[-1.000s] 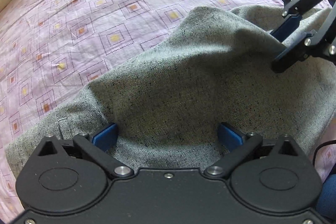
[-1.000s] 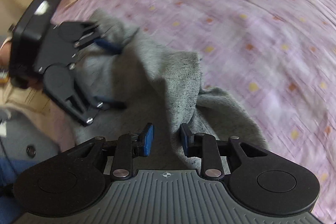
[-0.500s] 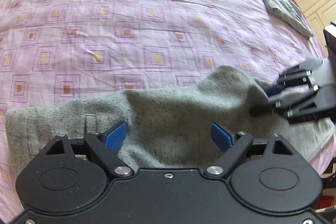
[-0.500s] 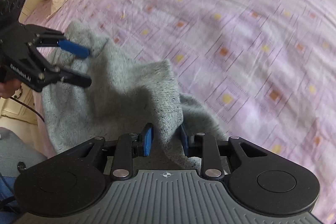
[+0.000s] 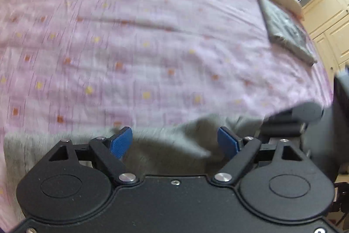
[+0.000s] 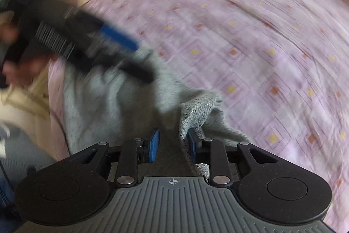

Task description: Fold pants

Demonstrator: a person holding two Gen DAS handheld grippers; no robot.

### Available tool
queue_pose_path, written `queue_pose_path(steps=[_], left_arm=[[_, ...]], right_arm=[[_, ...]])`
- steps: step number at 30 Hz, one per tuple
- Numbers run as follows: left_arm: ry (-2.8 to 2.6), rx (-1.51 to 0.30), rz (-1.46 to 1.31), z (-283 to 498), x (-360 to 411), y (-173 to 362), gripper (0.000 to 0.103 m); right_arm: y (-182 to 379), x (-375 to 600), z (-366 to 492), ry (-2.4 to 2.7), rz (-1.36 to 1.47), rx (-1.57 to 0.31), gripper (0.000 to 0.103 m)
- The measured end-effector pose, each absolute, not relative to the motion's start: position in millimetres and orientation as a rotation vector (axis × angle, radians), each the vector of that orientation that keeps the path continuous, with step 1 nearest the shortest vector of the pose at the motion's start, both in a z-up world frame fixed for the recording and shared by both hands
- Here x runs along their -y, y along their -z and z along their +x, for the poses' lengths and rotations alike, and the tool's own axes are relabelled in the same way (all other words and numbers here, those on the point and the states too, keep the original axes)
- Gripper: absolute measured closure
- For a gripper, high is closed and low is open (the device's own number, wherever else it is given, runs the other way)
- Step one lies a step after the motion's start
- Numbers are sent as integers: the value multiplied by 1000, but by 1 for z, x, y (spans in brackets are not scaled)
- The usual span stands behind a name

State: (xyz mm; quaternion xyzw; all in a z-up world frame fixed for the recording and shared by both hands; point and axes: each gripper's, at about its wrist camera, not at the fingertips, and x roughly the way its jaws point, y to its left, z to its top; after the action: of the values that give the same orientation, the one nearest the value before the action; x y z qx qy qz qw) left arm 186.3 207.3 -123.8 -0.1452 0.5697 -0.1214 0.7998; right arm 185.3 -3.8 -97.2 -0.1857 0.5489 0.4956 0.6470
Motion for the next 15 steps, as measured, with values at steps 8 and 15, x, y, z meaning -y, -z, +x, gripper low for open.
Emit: queue_pose_path(steps=[8, 15], left_arm=[[384, -1337, -234, 224, -161, 146, 17], [337, -1421, -178, 199, -168, 167, 20]], right_arm=[[99, -5, 145, -1131, -494, -1209, 75], [84, 18, 155, -1010, -373, -1179, 75]])
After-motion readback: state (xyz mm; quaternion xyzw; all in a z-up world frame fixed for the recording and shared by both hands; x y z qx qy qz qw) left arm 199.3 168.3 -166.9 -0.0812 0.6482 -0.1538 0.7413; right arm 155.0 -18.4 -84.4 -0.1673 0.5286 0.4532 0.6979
